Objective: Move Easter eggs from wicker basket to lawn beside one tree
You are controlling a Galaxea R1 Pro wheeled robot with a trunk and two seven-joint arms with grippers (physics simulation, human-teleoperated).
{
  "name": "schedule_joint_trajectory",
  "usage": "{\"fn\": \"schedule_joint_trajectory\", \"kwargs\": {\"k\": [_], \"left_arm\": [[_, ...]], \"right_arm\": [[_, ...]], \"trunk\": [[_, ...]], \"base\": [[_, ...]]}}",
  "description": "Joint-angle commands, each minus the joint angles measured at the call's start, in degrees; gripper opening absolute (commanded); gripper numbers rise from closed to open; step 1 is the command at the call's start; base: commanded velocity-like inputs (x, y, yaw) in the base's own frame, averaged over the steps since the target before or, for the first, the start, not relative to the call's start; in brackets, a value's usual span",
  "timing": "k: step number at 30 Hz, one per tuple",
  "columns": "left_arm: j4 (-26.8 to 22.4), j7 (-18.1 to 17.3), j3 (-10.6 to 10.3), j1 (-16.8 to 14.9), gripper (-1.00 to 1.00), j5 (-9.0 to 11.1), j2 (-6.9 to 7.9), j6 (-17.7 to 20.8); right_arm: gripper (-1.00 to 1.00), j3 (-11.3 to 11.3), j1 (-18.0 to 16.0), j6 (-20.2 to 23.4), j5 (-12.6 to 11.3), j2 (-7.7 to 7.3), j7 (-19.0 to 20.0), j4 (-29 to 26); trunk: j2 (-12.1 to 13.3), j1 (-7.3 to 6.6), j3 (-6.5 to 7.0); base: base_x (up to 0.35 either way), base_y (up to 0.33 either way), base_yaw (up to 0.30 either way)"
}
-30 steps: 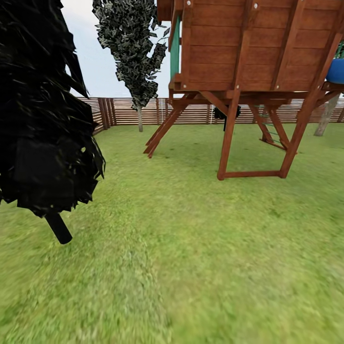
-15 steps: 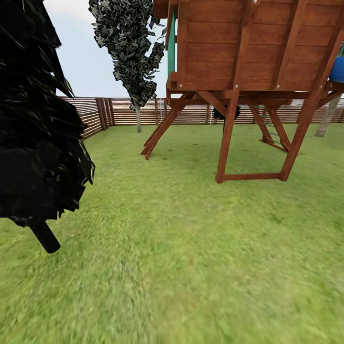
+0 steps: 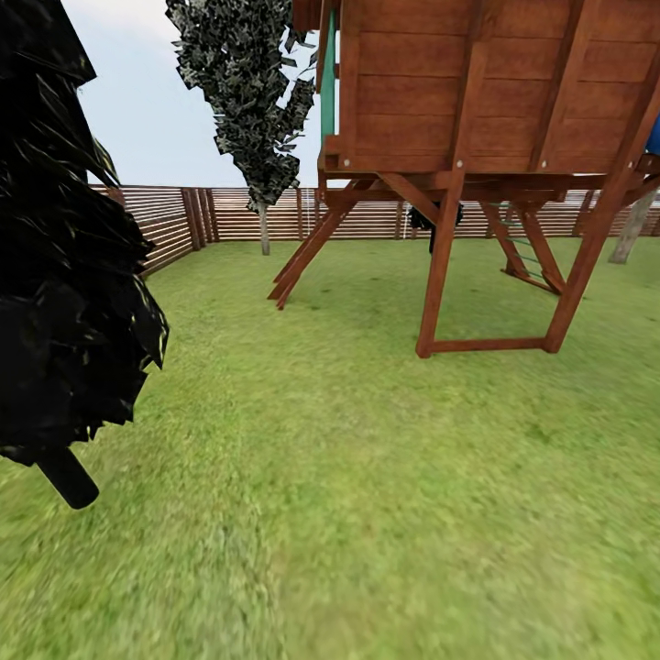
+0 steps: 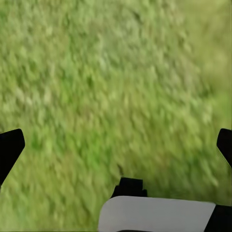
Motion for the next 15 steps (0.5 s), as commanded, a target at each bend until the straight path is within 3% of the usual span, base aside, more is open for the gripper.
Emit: {"fn": "schedule_joint_trajectory", "kwargs": {"k": [1,15], "left_arm": [[0.0,0.2,0.0,0.0,1.0,0.0,-0.01,-0.2],[-3.5,0.1,0.0,0.0,1.0,0.5,-1.1,-0.2]], "right_arm": [[1.0,0.4,-0.1,-0.2,-0.4,-0.04,-0.2,0.1],[1.0,0.4,0.0,-0.2,-0.4,-0.04,-0.2,0.0]], "trunk": [[0.0,0.03,-0.05],[0.0,0.03,-0.05]], "base": [[0.238,0.0,0.0],[0.034,0.0,0.0]]}}
